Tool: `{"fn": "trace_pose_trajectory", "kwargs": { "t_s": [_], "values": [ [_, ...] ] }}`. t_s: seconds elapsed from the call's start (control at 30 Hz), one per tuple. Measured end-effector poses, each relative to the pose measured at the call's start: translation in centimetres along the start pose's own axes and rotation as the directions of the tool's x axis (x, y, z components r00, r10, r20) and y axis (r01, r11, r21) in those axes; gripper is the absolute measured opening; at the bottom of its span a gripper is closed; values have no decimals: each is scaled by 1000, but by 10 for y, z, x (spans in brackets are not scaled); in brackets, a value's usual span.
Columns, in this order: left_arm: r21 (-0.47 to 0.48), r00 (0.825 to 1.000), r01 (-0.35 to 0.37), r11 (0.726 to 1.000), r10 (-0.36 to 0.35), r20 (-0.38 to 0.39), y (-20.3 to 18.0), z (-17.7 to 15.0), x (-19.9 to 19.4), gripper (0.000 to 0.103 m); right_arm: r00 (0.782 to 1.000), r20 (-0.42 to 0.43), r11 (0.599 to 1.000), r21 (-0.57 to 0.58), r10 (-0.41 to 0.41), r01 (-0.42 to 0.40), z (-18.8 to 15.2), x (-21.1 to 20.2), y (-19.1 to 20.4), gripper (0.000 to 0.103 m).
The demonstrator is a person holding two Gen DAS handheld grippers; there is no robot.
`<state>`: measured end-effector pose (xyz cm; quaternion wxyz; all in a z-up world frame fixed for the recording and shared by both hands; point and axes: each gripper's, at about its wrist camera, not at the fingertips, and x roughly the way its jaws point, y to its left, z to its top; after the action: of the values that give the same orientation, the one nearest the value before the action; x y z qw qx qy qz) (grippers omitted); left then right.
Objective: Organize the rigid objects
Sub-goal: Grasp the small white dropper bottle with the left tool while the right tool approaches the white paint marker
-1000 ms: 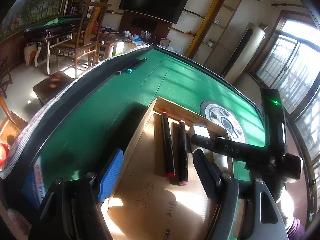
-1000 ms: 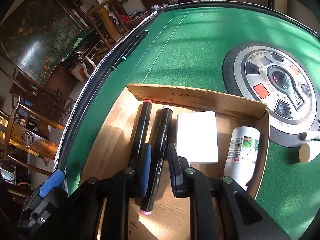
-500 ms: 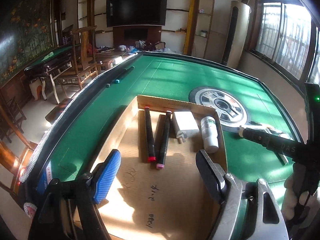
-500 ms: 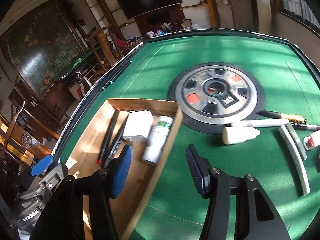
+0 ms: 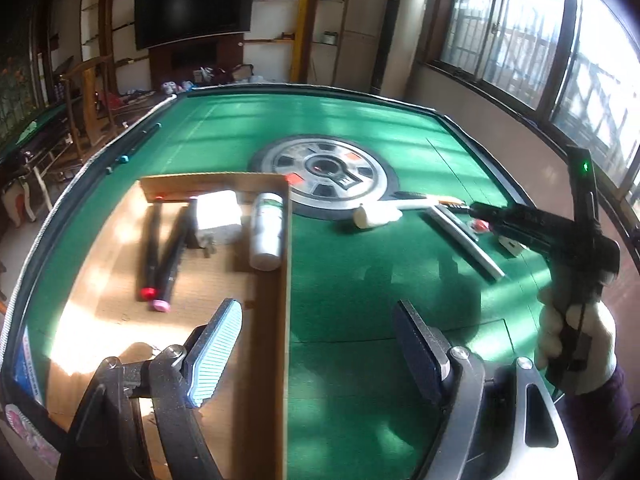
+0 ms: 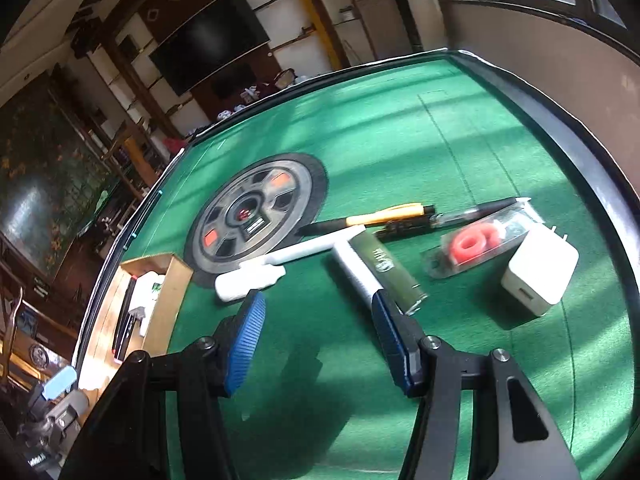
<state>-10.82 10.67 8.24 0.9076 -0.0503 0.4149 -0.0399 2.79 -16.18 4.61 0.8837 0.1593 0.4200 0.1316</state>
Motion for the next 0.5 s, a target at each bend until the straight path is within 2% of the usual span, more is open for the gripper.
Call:
{"fn": "trace_pose_trajectory", "kwargs": {
  "t_s": [0.17, 0.23, 0.3, 0.33, 0.4, 0.43, 0.5],
  "values": [
    [37, 998, 10, 999, -8, -70, -29, -5, 18, 81, 999, -41, 997, -63, -36, 33, 7, 22, -11, 55],
    [46, 997, 5, 999, -2, -75, -34, -6, 20, 81, 996, -73, 994, -98, -51, 44, 4, 33, -11, 55],
    [57, 998, 0, 998, 4, -70, -38, -5, 21, 81, 995, -59, 988, -134, -79, 70, -1, 37, -9, 55],
    [62, 998, 3, 998, 1, -68, -40, -4, 21, 81, 992, -70, 985, -146, -100, 89, -3, 40, -8, 53],
    [82, 998, 8, 997, -2, -64, -44, 2, 24, 81, 987, -67, 976, -169, -149, 136, -7, 41, -7, 43],
    [96, 998, 11, 995, -5, -62, -47, 7, 26, 81, 986, -71, 974, -179, -152, 137, -8, 41, -6, 40],
    [126, 998, 17, 992, -10, -54, -52, 18, 33, 81, 990, -93, 983, -160, -107, 91, -10, 38, -9, 36]
  ]
}}
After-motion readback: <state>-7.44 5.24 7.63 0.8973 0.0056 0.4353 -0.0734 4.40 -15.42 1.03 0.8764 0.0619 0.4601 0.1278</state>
